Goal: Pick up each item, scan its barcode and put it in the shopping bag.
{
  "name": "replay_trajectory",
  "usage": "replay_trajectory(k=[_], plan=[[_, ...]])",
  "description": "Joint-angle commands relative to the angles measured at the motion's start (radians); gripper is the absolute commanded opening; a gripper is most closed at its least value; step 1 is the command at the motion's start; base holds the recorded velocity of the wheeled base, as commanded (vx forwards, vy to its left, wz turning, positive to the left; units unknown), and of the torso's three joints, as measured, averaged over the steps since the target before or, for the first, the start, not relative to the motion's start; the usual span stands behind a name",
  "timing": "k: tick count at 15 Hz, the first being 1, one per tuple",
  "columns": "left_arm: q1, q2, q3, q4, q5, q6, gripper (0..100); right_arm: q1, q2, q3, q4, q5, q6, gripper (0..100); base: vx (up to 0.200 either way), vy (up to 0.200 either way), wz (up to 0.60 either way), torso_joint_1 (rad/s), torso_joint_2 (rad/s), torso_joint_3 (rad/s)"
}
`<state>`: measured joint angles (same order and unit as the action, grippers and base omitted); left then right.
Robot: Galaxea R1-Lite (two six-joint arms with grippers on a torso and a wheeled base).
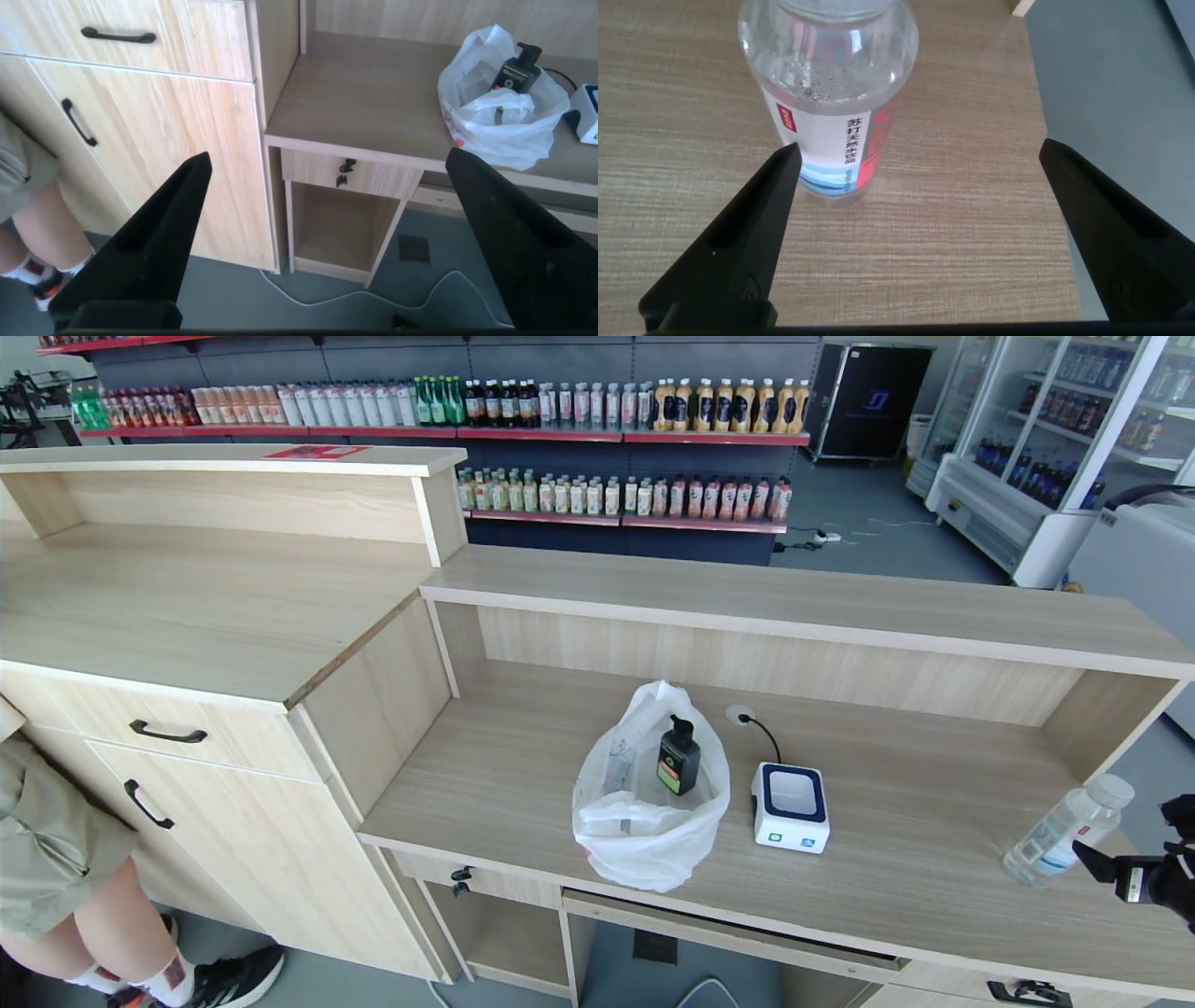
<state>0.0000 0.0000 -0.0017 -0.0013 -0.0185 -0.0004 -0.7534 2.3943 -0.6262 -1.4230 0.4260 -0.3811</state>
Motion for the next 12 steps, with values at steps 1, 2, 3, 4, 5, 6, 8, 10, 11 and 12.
replay_trajectory(k=[1,2,3,4,5,6,8,10,11,12], plan=[[0.0,0.0,0.0,0.0,0.0,0.0,100,0.005,0.003,-0.017,0.001,0.002,0.001,100,0.0,0.0,0.0,0.0,0.0,0.0],[0.0,0.0,0.0,0.0,0.0,0.0,100,0.009,0.003,-0.021,0.003,0.002,0.002,100,0.0,0.0,0.0,0.0,0.0,0.0],[0.0,0.0,0.0,0.0,0.0,0.0,100,0.016,0.003,-0.024,0.003,0.002,0.004,100,0.0,0.0,0.0,0.0,0.0,0.0],[0.0,0.0,0.0,0.0,-0.001,0.0,100,0.028,0.003,-0.038,0.003,0.004,0.004,100,0.0,0.0,0.0,0.0,0.0,0.0],[0.0,0.0,0.0,0.0,-0.001,0.0,100,0.042,0.006,-0.046,0.003,0.004,0.004,100,0.0,0.0,0.0,0.0,0.0,0.0],[0.0,0.0,0.0,0.0,0.0,0.0,100,0.052,0.008,-0.049,0.003,0.004,0.004,100,0.0,0.0,0.0,0.0,0.0,0.0],[0.0,0.0,0.0,0.0,0.0,0.0,100,0.071,0.013,-0.049,0.001,0.004,0.004,100,0.0,0.0,0.0,0.0,0.0,0.0],[0.0,0.0,0.0,0.0,0.0,0.0,100,0.089,0.023,-0.049,0.001,0.004,0.004,100,0.0,0.0,0.0,0.0,0.0,0.0],[0.0,0.0,0.0,0.0,0.0,0.0,100,0.098,0.028,-0.05,0.001,0.004,0.004,100,0.0,0.0,0.0,0.0,0.0,0.0],[0.0,0.0,0.0,0.0,0.0,0.0,100,0.106,0.033,-0.058,0.001,0.005,0.004,100,0.0,0.0,0.0,0.0,0.0,0.0]])
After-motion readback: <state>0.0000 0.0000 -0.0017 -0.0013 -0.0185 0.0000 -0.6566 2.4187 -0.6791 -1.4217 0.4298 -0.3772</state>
